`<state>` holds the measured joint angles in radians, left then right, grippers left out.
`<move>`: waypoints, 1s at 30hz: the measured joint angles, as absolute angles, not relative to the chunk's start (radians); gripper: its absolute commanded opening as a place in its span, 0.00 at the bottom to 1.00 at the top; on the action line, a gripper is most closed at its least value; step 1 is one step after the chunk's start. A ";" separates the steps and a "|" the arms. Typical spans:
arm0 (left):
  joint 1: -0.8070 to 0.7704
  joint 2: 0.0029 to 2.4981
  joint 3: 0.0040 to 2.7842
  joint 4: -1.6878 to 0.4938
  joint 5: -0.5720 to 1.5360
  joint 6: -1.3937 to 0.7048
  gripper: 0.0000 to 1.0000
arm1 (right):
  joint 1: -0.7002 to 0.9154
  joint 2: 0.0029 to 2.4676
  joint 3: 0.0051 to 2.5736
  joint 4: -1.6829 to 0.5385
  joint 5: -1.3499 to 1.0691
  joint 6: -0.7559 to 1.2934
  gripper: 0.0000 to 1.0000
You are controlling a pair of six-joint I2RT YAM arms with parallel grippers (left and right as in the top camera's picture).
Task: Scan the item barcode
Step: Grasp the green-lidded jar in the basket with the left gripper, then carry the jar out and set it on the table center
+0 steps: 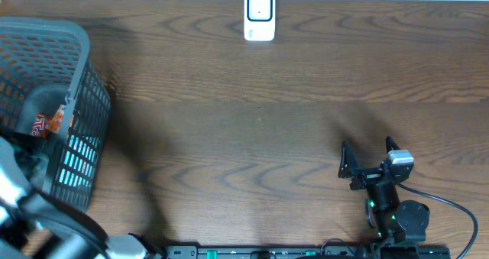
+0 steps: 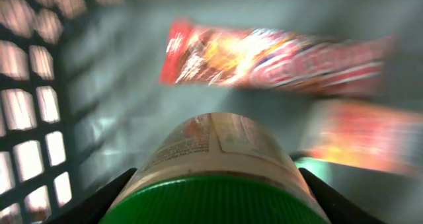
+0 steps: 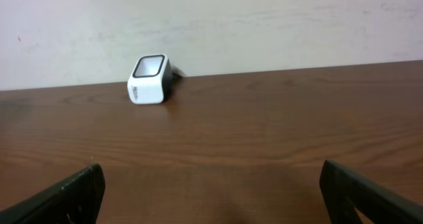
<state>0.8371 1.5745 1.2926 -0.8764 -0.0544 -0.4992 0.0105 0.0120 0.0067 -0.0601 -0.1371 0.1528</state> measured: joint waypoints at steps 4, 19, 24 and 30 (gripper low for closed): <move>0.837 1.347 1.379 -0.868 0.042 -0.537 0.53 | 0.011 0.012 0.007 -0.060 -0.137 0.153 0.99; 0.349 1.001 1.402 -0.827 0.321 -0.813 0.53 | 0.010 0.012 0.007 -0.060 -0.137 0.153 0.99; 0.076 1.102 1.401 -0.899 0.201 -0.954 0.53 | 0.010 0.012 0.007 -0.060 -0.137 0.153 0.99; -0.177 1.302 1.401 -0.937 0.041 -1.222 0.53 | 0.010 0.012 0.007 -0.060 -0.137 0.152 0.99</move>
